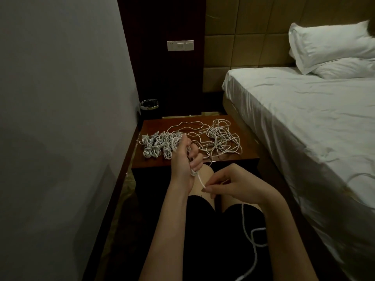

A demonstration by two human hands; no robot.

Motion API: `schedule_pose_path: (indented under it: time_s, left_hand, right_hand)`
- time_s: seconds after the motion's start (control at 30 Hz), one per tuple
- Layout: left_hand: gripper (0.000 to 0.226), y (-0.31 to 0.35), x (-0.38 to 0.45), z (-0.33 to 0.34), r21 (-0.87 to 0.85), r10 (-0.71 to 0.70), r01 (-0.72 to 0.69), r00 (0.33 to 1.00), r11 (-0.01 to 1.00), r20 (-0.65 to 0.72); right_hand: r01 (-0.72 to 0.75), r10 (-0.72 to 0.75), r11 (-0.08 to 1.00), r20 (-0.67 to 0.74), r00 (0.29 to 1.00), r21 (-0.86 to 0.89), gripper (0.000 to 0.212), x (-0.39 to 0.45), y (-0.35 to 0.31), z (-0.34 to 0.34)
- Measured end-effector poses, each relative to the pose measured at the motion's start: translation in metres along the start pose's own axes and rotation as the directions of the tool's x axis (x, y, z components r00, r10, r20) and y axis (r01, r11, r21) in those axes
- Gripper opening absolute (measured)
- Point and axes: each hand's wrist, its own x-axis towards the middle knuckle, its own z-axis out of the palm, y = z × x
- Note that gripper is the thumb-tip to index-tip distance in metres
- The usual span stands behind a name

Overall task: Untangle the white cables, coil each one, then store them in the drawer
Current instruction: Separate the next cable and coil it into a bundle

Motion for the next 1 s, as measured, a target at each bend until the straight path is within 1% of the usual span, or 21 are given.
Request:
schedule_pose_path:
  time_s: [0.1,0.17,0.23,0.27,0.33,0.37,0.43,0.5,0.57,0.6,0.63,0.7,0.73,0.77,0.83,0.9,1.0]
  left_hand:
    - [0.037,-0.003,0.001,-0.002,0.175,0.008,-0.013,0.999,0.984,0.031]
    - [0.038,-0.006,0.000,0.001,0.334,-0.029,0.003,0.997,0.943,0.076]
    - [0.041,-0.010,0.000,0.002,0.468,-0.099,0.047,0.991,0.882,0.087]
    - [0.042,-0.012,0.000,0.002,0.507,-0.140,0.079,0.987,0.859,0.083]
    - [0.048,-0.012,-0.003,0.002,0.574,-0.232,0.117,0.964,0.811,0.130]
    - [0.054,-0.010,-0.006,0.003,0.605,-0.283,0.132,0.945,0.786,0.162]
    - [0.070,-0.006,-0.013,0.007,0.613,-0.391,0.196,0.898,0.766,0.202]
    - [0.079,-0.003,-0.016,0.009,0.595,-0.486,0.276,0.845,0.755,0.224]
    - [0.072,-0.002,-0.016,0.007,0.573,-0.515,0.309,0.823,0.759,0.238]
    - [0.069,-0.003,-0.014,0.004,0.566,-0.525,0.320,0.816,0.760,0.243]
    - [0.069,-0.004,-0.012,0.000,0.563,-0.540,0.333,0.803,0.756,0.251]
    - [0.072,-0.007,-0.009,-0.006,0.576,-0.572,0.344,0.773,0.741,0.274]
    - [0.075,-0.009,-0.010,-0.006,0.584,-0.586,0.344,0.756,0.736,0.293]
    - [0.078,-0.010,-0.010,-0.006,0.594,-0.594,0.340,0.745,0.729,0.302]
    - [0.084,-0.014,-0.009,-0.006,0.618,-0.599,0.322,0.739,0.717,0.309]
    - [0.084,-0.019,-0.006,-0.008,0.630,-0.589,0.310,0.753,0.712,0.295]
    - [0.082,-0.022,-0.005,-0.007,0.633,-0.562,0.336,0.805,0.697,0.191]
  right_hand:
    - [0.080,-0.070,0.987,-0.075,0.995,0.140,0.013,-0.004,-0.007,-0.002]
    - [0.160,-0.132,0.974,-0.169,0.977,0.163,0.014,-0.004,-0.010,0.001]
    - [0.204,-0.160,0.966,-0.252,0.954,0.159,0.015,-0.002,-0.011,0.004]
    - [0.219,-0.168,0.962,-0.282,0.945,0.161,0.014,-0.001,-0.010,0.005]
    - [0.250,-0.178,0.948,-0.322,0.930,0.197,0.012,-0.002,-0.009,0.004]
    - [0.263,-0.175,0.934,-0.332,0.927,0.240,0.011,-0.003,-0.009,0.003]
    - [0.277,-0.163,0.910,-0.348,0.923,0.308,0.016,-0.003,-0.008,0.003]
    - [0.276,-0.160,0.922,-0.380,0.911,0.273,0.023,-0.002,-0.006,0.003]
    - [0.265,-0.150,0.927,-0.385,0.911,0.266,0.028,-0.002,-0.004,0.002]
    - [0.265,-0.146,0.920,-0.374,0.916,0.290,0.032,-0.004,-0.002,-0.001]
    - [0.266,-0.146,0.913,-0.363,0.920,0.308,0.038,-0.005,0.001,-0.004]
    - [0.256,-0.147,0.928,-0.365,0.919,0.271,0.048,-0.008,0.006,-0.007]
    - [0.249,-0.142,0.934,-0.372,0.917,0.256,0.047,-0.007,0.008,-0.008]
    - [0.244,-0.129,0.933,-0.386,0.914,0.265,0.042,-0.005,0.010,-0.007]
    - [0.224,-0.081,0.926,-0.419,0.904,0.304,0.029,-0.001,0.008,-0.002]
    - [0.203,-0.064,0.946,-0.469,0.881,0.252,0.035,0.005,0.006,0.004]
    - [0.192,-0.051,0.961,-0.549,0.834,0.201,0.041,0.011,0.004,0.014]
